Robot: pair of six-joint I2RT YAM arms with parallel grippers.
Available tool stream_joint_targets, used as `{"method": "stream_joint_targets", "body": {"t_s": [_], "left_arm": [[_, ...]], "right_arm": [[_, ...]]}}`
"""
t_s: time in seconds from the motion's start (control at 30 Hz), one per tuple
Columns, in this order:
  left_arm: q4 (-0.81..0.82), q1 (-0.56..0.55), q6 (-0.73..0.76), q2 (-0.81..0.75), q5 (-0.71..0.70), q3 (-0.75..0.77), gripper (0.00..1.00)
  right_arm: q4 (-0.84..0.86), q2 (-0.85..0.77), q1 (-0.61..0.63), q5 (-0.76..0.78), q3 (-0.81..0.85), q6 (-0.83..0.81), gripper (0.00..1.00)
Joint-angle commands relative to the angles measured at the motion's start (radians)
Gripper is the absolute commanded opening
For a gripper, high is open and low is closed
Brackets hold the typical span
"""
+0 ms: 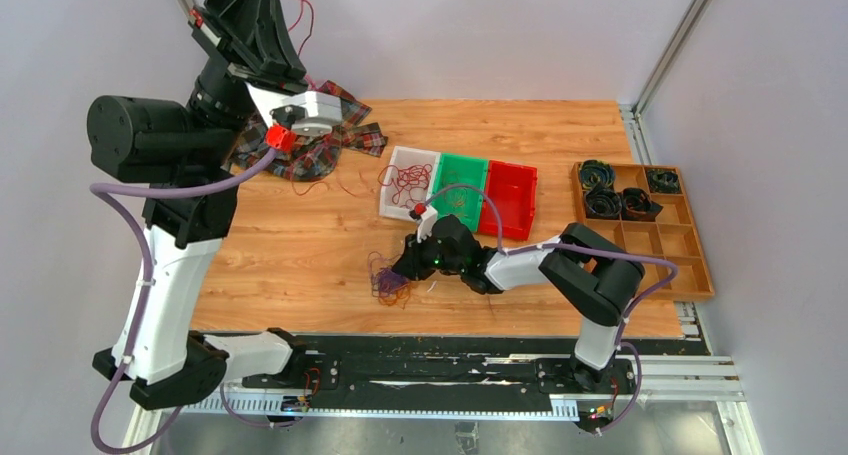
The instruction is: Untangle the cables
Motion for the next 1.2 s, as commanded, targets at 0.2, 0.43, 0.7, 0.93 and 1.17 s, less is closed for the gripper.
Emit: {"method": "stream_joint_targets", "body": {"t_s": [0.2,0.43,0.7,0.93,1.17], "left_arm": [[0.034,-0.009,0.023,0.150,0.024,0.284,0.00],[0.033,-0.009,0.017,0.038,0.051,0.050,0.00],[0.031,-0.010,-0.083,-0.101,0.102,-0.261,0.00],[0.031,-0.010,-0.293,-0.120,0.079,-0.410,0.00],[0.034,-0.010,-0.290,-0.068,0.050,-0.477,0.00]], "right_arm": [[-0.068,-0.080,0.014,0.078,-0.053,-0.027,0.07],[-0.229,-0.327,0.014,0.073,0.010,-0.130,0.66],[-0.419,-0.545,-0.006,0.137,0.098,-0.247,0.69],[-0.488,-0.567,-0.057,0.287,0.095,-0.249,0.64],[-0.493,-0.591,-0.158,0.345,0.028,-0.198,0.60]]}}
